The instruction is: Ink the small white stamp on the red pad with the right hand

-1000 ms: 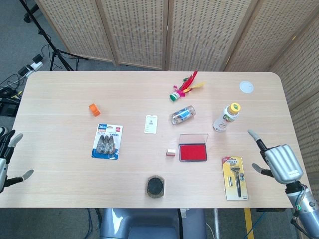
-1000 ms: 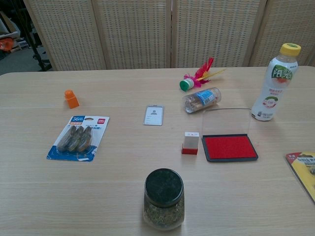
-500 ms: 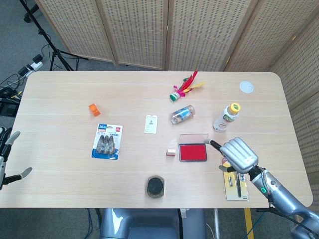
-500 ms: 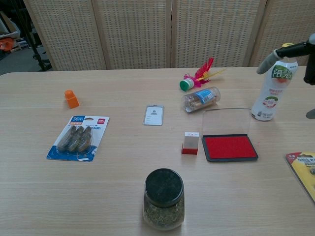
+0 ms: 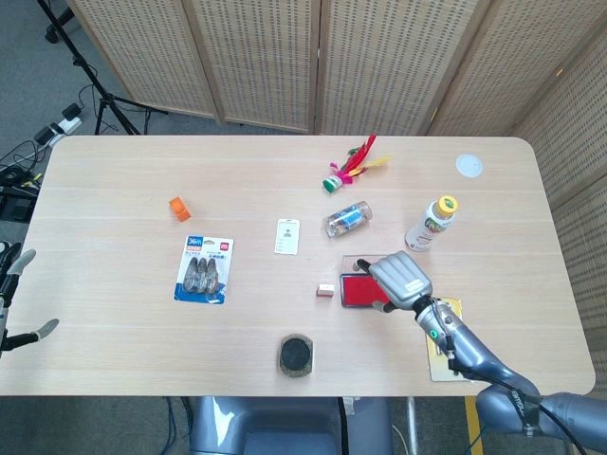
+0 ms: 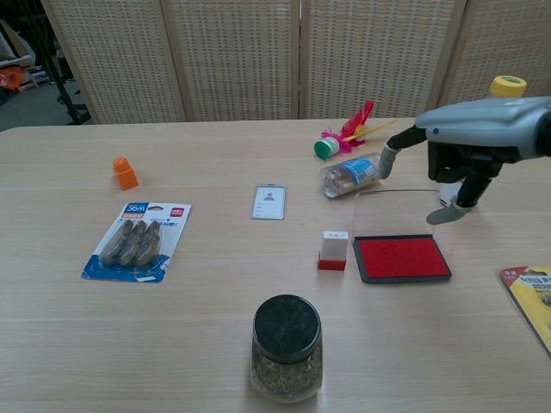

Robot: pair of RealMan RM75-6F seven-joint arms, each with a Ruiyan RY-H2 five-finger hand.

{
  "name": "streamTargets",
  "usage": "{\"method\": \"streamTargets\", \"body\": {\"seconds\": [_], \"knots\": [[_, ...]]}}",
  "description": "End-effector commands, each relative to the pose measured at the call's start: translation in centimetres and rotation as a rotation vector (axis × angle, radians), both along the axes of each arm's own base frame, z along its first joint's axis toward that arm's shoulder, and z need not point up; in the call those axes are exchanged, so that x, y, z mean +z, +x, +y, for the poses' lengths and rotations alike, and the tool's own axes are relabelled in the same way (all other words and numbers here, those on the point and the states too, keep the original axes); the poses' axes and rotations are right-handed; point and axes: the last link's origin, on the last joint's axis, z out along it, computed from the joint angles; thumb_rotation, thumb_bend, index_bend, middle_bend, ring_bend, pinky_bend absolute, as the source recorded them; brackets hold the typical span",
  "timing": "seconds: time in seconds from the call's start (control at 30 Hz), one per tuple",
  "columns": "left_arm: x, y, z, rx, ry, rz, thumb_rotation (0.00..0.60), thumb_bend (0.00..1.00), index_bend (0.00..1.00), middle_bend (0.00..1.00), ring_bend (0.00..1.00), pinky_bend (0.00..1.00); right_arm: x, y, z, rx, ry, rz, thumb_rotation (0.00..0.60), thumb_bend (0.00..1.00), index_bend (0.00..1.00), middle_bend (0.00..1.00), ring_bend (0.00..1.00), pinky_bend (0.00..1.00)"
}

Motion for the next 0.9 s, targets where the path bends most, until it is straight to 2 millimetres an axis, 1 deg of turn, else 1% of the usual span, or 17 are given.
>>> {"method": "streamTargets", "body": {"seconds": [0.03,0.1,0.27,0.5,0.67,0.9], "knots": [[0.0,-0.1,0.1,0.001,-0.006,-0.001,0.600,0.00,0.00,0.00,0.00,0.00,-2.5,1.8,-0.8,-0.022,0.002,0.008,0.600,0.31,0.31,0.97,1.00,1.00],[0.1,-0.1,0.1,0.000,-0.005,-0.005,0.600,0.00,0.00,0.00,0.00,0.00,-3.2,2.1,-0.9,-0.044,0.008,0.010,0.600,0.35,0.33,0.97,1.00,1.00],[0.3,-0.1,0.2,0.001,-0.007,-0.014,0.600,0.00,0.00,0.00,0.00,0.00,-4.9,2.7,-1.3,-0.073,0.001,0.043,0.600,0.38,0.35,0.97,1.00,1.00],[0.2,-0.3,0.3,0.011,-0.018,-0.022,0.600,0.00,0.00,0.00,0.00,0.00,-6.5,3.5,-1.0,-0.090,0.015,0.046,0.600,0.41,0.35,0.97,1.00,1.00],[0.0,-0.4,0.4,0.016,-0.030,-0.017,0.600,0.00,0.00,0.00,0.00,0.00,-8.1,3.6,-0.6,-0.108,0.017,0.051,0.600,0.41,0.35,0.97,1.00,1.00],[0.0,-0.4,0.4,0.016,-0.034,-0.013,0.600,0.00,0.00,0.00,0.00,0.00,-9.3,3.7,-0.6,-0.133,0.019,0.051,0.600,0.41,0.35,0.97,1.00,1.00]]}}
